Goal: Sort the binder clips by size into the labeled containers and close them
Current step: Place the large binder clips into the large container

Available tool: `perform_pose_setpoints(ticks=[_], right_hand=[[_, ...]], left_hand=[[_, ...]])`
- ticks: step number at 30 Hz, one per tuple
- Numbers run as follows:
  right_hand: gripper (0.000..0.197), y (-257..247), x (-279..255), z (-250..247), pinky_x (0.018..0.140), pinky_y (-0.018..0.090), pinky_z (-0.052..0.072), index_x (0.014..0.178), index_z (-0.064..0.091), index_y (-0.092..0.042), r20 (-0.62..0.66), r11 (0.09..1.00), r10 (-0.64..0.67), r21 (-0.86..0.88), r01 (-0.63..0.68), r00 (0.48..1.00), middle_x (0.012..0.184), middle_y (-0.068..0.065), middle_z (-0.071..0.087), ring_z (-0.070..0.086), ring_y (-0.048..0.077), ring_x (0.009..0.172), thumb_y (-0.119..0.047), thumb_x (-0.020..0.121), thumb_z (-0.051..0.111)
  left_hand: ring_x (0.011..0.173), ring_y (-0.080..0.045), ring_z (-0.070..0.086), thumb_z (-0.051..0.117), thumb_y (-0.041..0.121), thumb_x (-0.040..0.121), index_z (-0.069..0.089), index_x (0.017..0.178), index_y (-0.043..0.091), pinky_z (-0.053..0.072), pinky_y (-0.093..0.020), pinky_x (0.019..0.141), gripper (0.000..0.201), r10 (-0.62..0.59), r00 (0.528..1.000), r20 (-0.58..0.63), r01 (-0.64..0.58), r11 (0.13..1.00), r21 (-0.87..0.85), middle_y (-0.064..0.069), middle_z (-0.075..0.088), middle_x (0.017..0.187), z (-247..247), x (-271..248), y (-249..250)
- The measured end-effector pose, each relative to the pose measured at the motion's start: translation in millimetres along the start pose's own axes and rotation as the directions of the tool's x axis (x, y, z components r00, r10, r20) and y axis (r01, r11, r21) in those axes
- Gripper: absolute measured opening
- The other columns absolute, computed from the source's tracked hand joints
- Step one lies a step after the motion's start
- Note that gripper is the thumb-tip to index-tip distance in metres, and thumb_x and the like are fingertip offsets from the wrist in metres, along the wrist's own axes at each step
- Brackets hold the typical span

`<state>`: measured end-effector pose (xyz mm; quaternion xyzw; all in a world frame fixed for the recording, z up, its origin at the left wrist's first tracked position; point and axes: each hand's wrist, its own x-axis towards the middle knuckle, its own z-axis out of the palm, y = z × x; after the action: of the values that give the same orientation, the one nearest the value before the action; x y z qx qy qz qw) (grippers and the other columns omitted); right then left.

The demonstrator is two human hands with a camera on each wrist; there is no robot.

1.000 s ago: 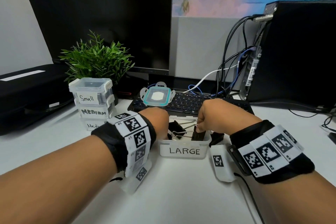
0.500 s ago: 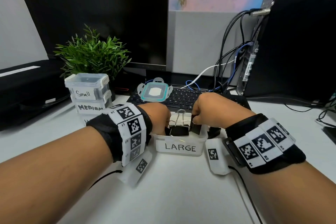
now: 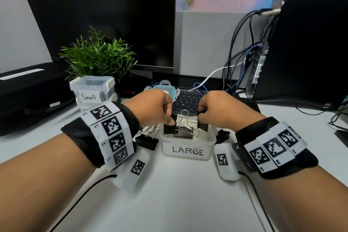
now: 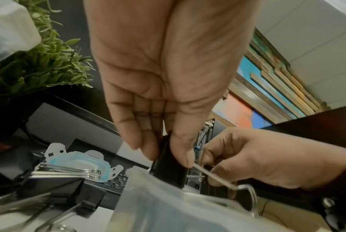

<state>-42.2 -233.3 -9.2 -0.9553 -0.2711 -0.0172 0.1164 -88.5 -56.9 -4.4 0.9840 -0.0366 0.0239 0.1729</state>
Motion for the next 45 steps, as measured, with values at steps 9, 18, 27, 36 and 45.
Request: perform_pose_setpoints(ticks=[9,18,27,36,45], right_hand=[[0.023,2,2,2,0.051,0.022,0.035,0.061,0.048,-0.019,0.005,1.0,0.012,0.002,-0.012,1.0,0.066,-0.002,0.05,0.046,0.014,0.062,-0.015,0.082,0.058],[0.025,2,2,2,0.051,0.021,0.032,0.062,0.046,-0.02,0.079,0.999,0.043,-0.025,-0.041,0.996,0.064,-0.004,0.048,0.044,0.013,0.06,-0.013,0.084,0.058],[0.004,3,3,2,0.052,0.018,0.033,0.083,0.061,-0.012,0.1,0.995,0.042,-0.097,-0.032,0.994,0.076,0.001,0.054,0.05,0.018,0.074,-0.013,0.086,0.058],[0.01,14,16,7,0.052,0.016,0.033,0.091,0.066,-0.01,0.075,0.989,0.123,-0.094,-0.116,0.99,0.076,0.0,0.056,0.051,0.017,0.073,-0.017,0.085,0.063],[0.017,0,15,4,0.063,0.021,0.039,0.102,0.067,-0.012,0.133,0.965,0.193,-0.205,-0.164,0.972,0.082,-0.002,0.06,0.056,0.016,0.077,-0.021,0.087,0.063]], left_hand=[[0.084,-0.024,0.063,0.058,0.019,0.09,0.053,0.098,0.021,0.053,-0.039,0.079,0.01,-0.232,0.924,-0.304,0.15,0.951,-0.271,-0.004,0.064,0.095,-9,3,-34],[0.107,-0.02,0.057,0.049,0.009,0.092,0.067,0.109,0.018,0.041,-0.023,0.081,0.027,-0.194,0.98,0.038,0.177,0.949,0.26,0.0,0.063,0.115,7,18,-29],[0.089,-0.008,0.055,0.069,0.023,0.083,0.064,0.104,0.033,0.044,-0.027,0.091,0.024,0.039,0.98,0.193,-0.066,0.988,0.138,0.019,0.058,0.087,2,42,3],[0.074,0.001,0.055,0.071,0.028,0.082,0.071,0.092,0.024,0.04,-0.017,0.067,0.011,0.172,0.977,0.127,-0.177,0.984,0.03,0.017,0.062,0.077,13,55,-4],[0.065,0.005,0.047,0.072,0.028,0.08,0.07,0.095,0.029,0.031,-0.012,0.056,0.015,0.199,0.968,0.15,-0.203,0.979,0.007,0.02,0.053,0.069,28,62,-3]])
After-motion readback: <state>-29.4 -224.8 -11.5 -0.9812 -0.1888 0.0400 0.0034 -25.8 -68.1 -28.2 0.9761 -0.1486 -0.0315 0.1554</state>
